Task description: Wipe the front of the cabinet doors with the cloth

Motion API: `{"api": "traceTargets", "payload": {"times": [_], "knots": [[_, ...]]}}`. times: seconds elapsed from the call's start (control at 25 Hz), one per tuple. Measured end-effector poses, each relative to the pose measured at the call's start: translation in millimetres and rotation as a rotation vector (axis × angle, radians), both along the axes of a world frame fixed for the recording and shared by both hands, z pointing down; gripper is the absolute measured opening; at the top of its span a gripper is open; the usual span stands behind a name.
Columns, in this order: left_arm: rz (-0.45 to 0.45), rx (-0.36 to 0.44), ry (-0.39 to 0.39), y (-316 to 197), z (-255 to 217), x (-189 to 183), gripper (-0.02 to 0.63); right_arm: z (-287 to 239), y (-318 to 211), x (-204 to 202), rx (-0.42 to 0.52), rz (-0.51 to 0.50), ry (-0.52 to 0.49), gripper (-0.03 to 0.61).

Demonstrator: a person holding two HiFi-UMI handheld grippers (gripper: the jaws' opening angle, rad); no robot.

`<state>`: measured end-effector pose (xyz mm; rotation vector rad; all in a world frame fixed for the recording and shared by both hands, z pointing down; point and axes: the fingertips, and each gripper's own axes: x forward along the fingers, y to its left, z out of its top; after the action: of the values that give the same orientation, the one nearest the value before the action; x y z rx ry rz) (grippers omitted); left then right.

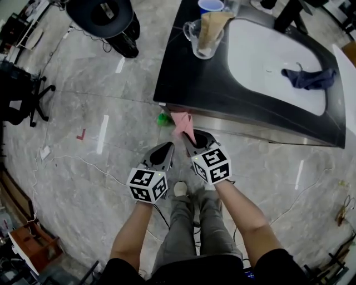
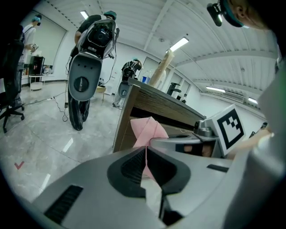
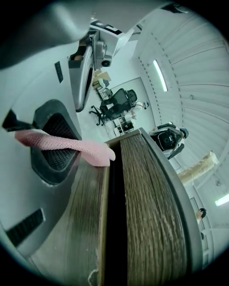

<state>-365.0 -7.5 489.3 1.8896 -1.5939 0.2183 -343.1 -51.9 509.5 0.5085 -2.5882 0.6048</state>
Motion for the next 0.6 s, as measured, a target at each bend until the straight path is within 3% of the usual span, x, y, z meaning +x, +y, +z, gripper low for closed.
{"api": "traceTargets", "payload": {"times": [0.28,0.6], "knots": [[0.031,0.011,0.024,-24.0,1.7,38.2,0.017,8.3,-20.2,50.1,0.017,0.062,0.02,0.044],[0.146,0.037,0.04,-59.5,3.1,108.3,0.017,12.1,-51.7,125.1,0.022,0.18,0.026,0.044]]}}
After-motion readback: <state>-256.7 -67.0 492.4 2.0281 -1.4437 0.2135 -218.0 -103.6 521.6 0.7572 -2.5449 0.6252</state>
